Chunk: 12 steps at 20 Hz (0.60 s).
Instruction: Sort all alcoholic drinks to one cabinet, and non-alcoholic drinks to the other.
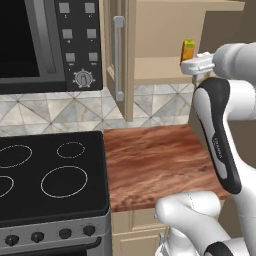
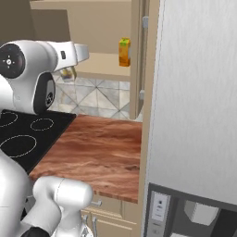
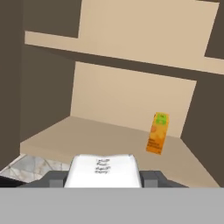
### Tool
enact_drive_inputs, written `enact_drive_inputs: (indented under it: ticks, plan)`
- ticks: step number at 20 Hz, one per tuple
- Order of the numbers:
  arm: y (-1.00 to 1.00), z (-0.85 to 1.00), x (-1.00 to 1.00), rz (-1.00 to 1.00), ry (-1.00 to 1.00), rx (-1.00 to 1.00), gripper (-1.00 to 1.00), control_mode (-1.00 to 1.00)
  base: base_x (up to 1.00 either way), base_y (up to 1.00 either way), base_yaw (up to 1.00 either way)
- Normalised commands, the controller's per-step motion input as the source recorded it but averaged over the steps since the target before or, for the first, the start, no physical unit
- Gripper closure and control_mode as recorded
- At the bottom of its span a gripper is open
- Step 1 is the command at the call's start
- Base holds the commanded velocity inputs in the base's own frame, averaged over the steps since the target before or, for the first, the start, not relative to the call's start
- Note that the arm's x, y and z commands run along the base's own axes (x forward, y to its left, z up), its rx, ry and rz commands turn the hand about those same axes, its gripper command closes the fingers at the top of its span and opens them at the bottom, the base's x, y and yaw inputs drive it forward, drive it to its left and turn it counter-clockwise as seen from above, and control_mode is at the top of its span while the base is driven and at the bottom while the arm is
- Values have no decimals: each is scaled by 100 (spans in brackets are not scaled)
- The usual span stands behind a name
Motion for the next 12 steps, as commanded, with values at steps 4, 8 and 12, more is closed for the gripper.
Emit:
enact_drive_inputs:
  ticks: [4,8,12]
  plan:
    - [7,0,19,2,-3,0,100,-100,0,0,0]
    - [10,-1,27,2,0,0,100,-100,0,0,0]
    - [7,0,27,1,0,0,100,-100,0,0,0]
